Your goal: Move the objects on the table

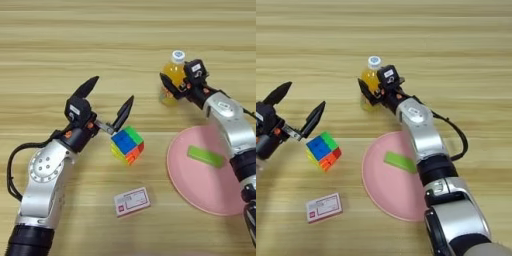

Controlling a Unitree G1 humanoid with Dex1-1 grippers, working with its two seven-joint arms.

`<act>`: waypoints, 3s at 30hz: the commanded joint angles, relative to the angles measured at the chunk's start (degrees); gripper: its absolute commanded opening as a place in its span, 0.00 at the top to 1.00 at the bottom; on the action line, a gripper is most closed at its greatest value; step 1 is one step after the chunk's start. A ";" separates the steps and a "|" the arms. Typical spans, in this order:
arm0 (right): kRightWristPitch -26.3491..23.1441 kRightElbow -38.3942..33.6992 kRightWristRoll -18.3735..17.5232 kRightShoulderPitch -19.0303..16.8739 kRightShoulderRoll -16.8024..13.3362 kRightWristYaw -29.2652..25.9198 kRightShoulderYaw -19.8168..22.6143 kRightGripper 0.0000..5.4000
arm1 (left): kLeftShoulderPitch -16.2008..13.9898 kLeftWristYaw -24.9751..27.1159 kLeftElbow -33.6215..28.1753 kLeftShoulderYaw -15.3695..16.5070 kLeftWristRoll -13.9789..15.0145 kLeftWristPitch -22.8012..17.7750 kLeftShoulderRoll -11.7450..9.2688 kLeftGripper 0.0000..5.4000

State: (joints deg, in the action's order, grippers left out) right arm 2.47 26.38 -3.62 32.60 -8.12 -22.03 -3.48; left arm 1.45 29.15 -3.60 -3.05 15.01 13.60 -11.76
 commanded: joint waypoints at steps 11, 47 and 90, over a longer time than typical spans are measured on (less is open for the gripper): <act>-4.19 -12.52 -3.11 -2.39 -6.53 -2.01 6.06 0.33 | 2.36 -1.15 3.98 1.50 -0.75 1.17 0.85 0.00; -10.80 -18.24 -6.54 -18.76 -20.03 -5.17 16.70 0.33 | 2.47 -1.51 4.08 3.38 -1.56 0.98 0.44 0.00; 9.56 -5.32 -0.11 -22.13 -17.39 2.28 12.75 0.10 | 3.49 -1.25 4.43 3.83 -1.57 0.87 0.33 0.00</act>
State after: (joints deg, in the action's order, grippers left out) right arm 12.17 20.67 -3.57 9.58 -25.56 -19.64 9.24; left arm 4.09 27.87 0.47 0.84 13.98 14.40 -11.03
